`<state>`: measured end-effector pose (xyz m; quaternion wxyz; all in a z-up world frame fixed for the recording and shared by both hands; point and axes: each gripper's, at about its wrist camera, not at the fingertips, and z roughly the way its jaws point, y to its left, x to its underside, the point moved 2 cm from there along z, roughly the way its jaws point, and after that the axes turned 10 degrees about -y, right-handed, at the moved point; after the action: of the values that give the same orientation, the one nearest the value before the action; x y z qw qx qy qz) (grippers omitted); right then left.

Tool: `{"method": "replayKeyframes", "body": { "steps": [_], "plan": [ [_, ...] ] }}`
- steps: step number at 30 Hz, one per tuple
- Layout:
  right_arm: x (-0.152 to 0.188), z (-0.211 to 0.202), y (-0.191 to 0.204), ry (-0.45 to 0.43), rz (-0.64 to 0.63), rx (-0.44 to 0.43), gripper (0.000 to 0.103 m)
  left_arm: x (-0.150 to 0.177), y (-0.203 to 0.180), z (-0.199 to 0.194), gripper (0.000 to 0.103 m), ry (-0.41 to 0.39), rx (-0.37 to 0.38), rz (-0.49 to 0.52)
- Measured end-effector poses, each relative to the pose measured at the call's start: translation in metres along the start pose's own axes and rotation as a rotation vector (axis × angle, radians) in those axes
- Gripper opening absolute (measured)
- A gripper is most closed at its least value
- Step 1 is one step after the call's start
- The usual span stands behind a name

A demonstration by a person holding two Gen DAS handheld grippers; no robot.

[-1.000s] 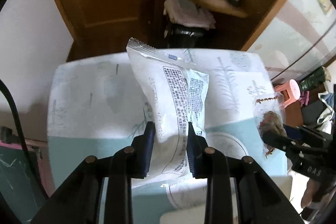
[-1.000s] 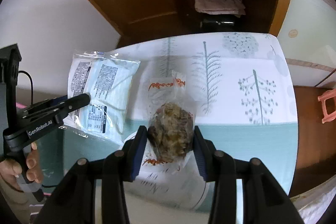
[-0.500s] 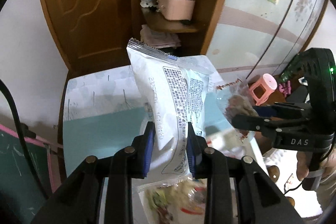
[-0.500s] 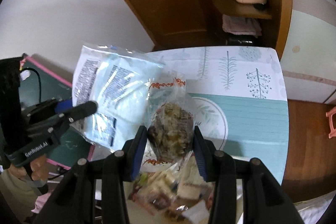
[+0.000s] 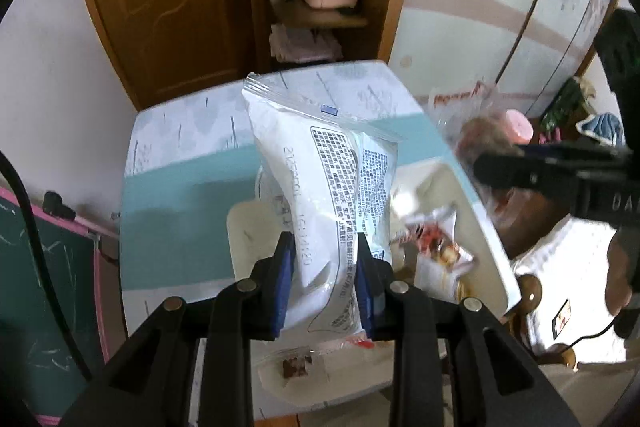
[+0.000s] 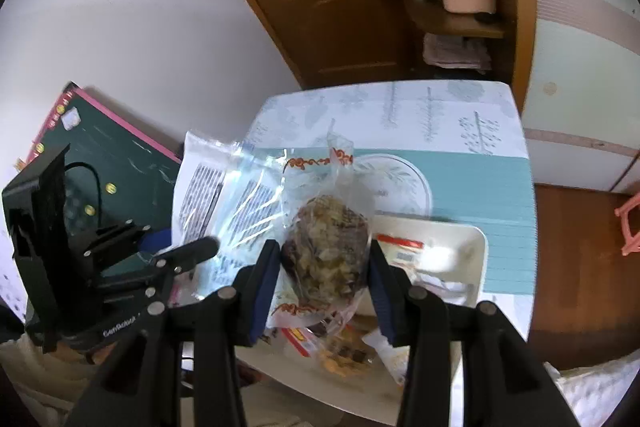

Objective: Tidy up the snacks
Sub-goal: 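Carry both bags over the white tray and open both grippers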

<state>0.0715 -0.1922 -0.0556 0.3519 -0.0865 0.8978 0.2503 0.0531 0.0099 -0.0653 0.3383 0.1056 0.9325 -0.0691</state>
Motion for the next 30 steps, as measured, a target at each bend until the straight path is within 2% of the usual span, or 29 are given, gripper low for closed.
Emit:
{"method": "replayKeyframes", "body": {
  "steps": [6, 14, 18, 20, 21, 22, 24, 30],
  "plan": [
    [0.019, 0.017, -0.017, 0.062, 0.022, 0.072, 0.043, 0.021, -0.009, 0.009, 0.027, 0.044, -0.013, 0.031],
    [0.034, 0.029, -0.025, 0.119, 0.034, 0.117, 0.044, 0.017, -0.013, 0.012, 0.028, 0.050, 0.002, 0.044],
    [0.031, 0.028, -0.024, 0.112, 0.041, 0.124, 0.044, 0.015, -0.015, 0.015, 0.029, 0.047, 0.000, 0.047],
    [0.030, 0.028, -0.024, 0.104, 0.035, 0.128, 0.044, 0.013, -0.014, 0.013, 0.035, 0.031, 0.004, 0.036],
    [0.029, 0.028, -0.023, 0.099, 0.028, 0.133, 0.044, 0.011, -0.014, 0.013, 0.047, 0.027, 0.008, 0.028],
    [0.029, 0.027, -0.022, 0.096, 0.026, 0.137, 0.044, 0.009, -0.013, 0.012, 0.065, 0.021, 0.009, 0.018],
    [0.028, 0.027, -0.021, 0.090, 0.036, 0.135, 0.044, 0.006, -0.011, 0.008, 0.079, 0.001, -0.003, 0.002],
    [0.028, 0.027, -0.018, 0.081, 0.043, 0.142, 0.044, 0.003, -0.010, 0.006, 0.082, 0.001, -0.005, -0.019]
  ]
}}
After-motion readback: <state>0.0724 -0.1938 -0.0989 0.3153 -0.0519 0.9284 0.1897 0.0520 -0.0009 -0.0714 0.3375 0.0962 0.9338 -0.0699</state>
